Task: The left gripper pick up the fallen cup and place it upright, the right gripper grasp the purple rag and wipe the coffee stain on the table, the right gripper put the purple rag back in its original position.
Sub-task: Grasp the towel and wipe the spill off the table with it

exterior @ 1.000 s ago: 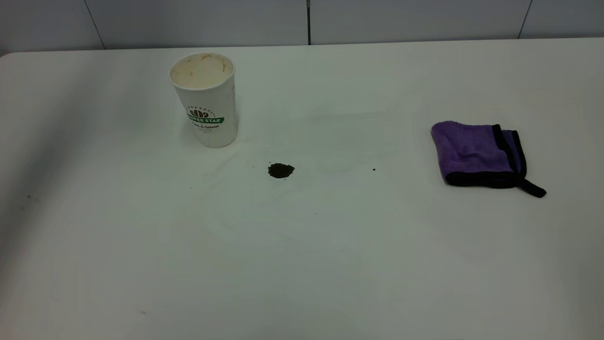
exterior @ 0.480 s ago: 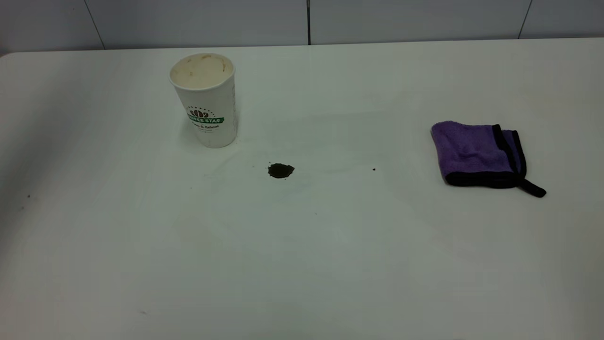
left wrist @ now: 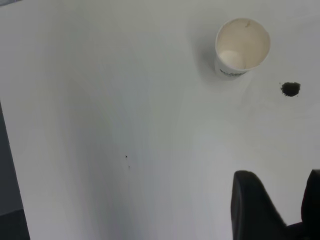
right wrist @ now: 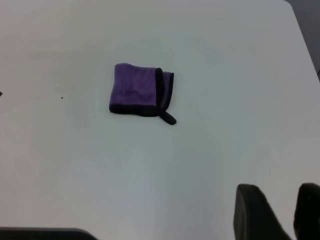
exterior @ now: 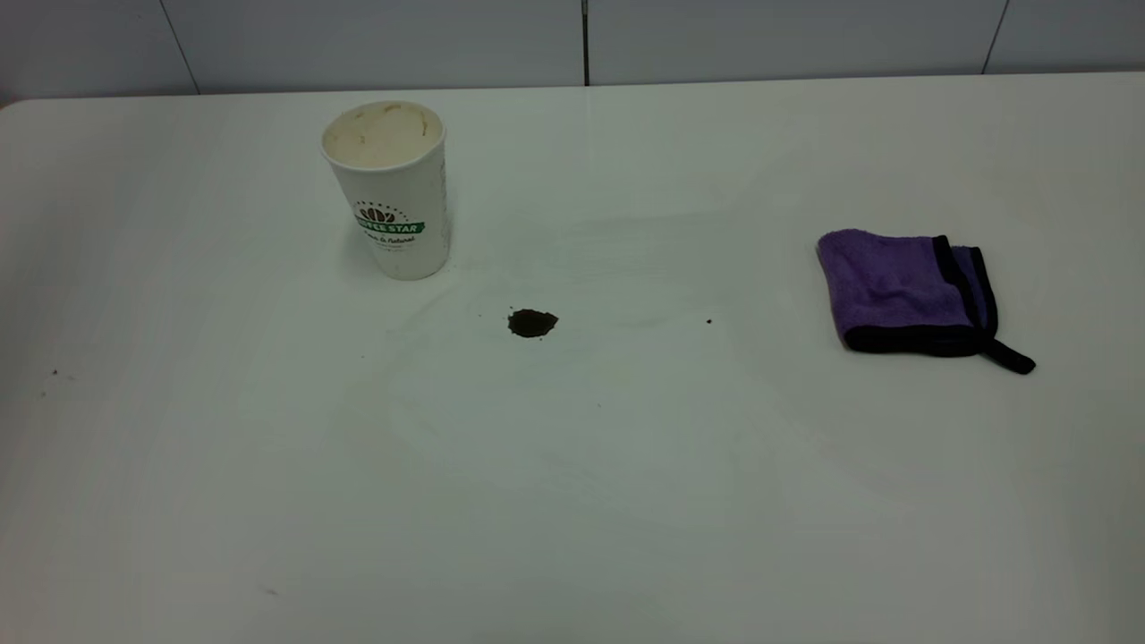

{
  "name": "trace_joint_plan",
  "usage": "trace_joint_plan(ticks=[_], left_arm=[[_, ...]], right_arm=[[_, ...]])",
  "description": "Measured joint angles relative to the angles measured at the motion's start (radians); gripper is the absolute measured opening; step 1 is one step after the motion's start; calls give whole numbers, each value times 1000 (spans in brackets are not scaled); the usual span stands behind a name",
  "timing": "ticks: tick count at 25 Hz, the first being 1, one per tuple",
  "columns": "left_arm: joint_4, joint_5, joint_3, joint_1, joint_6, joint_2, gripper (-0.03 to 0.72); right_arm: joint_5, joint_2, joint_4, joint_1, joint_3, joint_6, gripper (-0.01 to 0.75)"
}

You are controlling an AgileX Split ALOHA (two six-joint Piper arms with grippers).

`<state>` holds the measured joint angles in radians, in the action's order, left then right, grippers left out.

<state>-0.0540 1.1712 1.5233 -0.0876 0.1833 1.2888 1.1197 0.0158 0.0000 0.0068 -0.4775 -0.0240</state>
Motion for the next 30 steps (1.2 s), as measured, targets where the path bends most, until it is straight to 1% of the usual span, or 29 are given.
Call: trace_joint_plan(ticks=[4,10,17,21,23,27,30], left_arm=[[-2,0,-188,0,-48,-174,274],[-2,0,-549,0,-60,-439,273],[-2,0,-849,0,-78,-736,273],[-2,-5,-962,5,-79,-900,273],[-2,-7,-998,27,-79,-992,273],[1,-31,-1018,60,-80,-1139,271],[12,-33,-1019,65,-83,-1207,271]], right_arm=[[0,0,0,0,0,0,239],[0,0,0,0,0,0,239],[0,0,0,0,0,0,239],[0,0,0,0,0,0,239],[0,0,0,0,0,0,239],[0,0,0,0,0,0,239],[0,0,0,0,0,0,239]])
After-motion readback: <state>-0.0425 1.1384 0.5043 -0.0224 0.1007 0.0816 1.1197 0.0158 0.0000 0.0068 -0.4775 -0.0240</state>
